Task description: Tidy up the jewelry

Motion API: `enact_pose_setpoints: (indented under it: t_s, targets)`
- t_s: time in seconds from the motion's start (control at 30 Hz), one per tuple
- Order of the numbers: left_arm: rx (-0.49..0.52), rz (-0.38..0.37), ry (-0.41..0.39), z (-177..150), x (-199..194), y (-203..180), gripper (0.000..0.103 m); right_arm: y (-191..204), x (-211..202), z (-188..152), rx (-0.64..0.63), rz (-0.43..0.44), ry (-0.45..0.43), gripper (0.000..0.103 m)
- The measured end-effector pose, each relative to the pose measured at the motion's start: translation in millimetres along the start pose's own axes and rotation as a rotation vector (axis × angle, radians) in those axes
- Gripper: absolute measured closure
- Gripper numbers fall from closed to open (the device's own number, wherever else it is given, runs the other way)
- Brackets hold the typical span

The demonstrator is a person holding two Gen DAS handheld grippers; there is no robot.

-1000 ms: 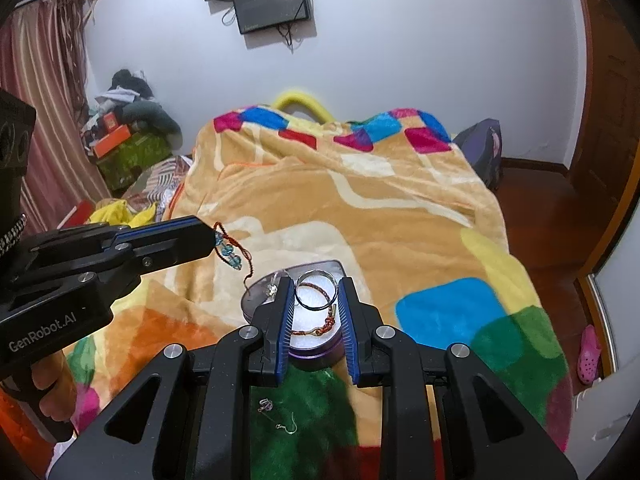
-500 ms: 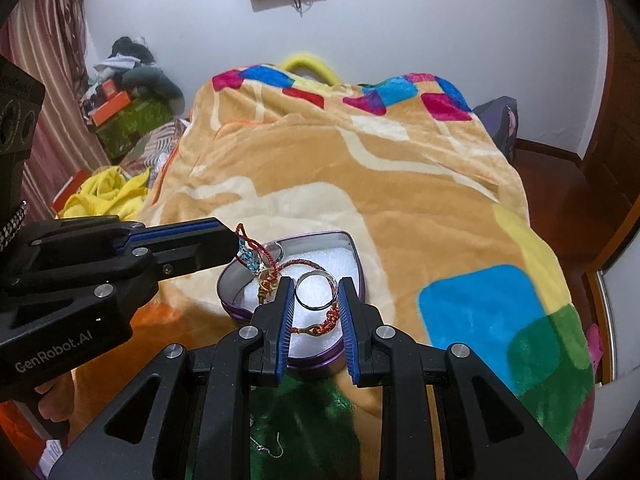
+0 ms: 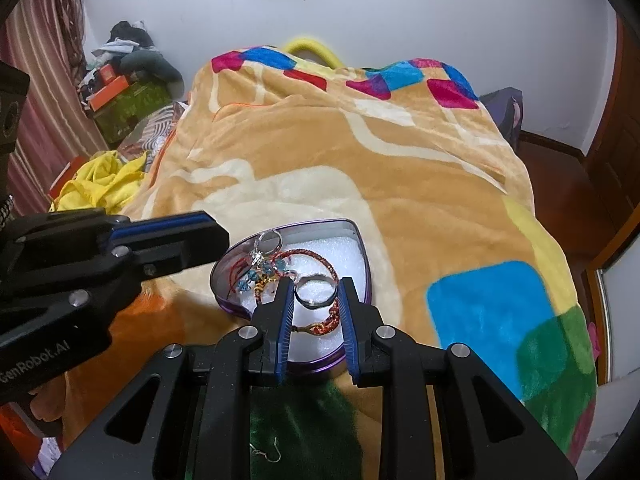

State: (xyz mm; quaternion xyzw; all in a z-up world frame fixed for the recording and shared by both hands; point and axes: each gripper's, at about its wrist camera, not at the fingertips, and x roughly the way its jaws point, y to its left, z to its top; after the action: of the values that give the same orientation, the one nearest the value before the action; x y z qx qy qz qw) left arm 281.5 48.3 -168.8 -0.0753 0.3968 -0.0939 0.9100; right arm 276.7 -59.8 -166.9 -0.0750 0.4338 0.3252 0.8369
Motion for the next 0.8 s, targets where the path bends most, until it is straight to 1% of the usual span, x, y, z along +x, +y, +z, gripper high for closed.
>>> enact_pose_setpoints:
  t_s: [0.23,0.27,0.37,0.43,0.53,0.7,0.8]
  targets:
    - [0.005,0.018,-0.018,0,-16,-3,0.097,4,-11,0,-0.005,-0.016,-0.021,0.078]
    - [0.004,0.02,-0.02,0,-18,-3,0.094,5,-13,0,-0.005,-0.018,-0.025,0.078]
    - [0.003,0.022,-0.027,-2,-26,-4,0.092,7,-20,0,-0.007,-0.026,-0.035,0.076]
    - [0.006,0.029,-0.035,-3,-33,-5,0.091,10,-28,0,-0.012,-0.039,-0.046,0.071]
    - [0.008,0.036,-0.046,-5,-43,-6,0.085,13,-38,0,-0.016,-0.046,-0.067,0.068]
    - [0.019,0.053,-0.059,-12,-61,-9,0.08,19,-57,-4,-0.02,-0.058,-0.098,0.067]
    - [0.018,0.059,-0.059,-18,-69,-8,0.075,21,-63,-9,-0.015,-0.056,-0.102,0.067]
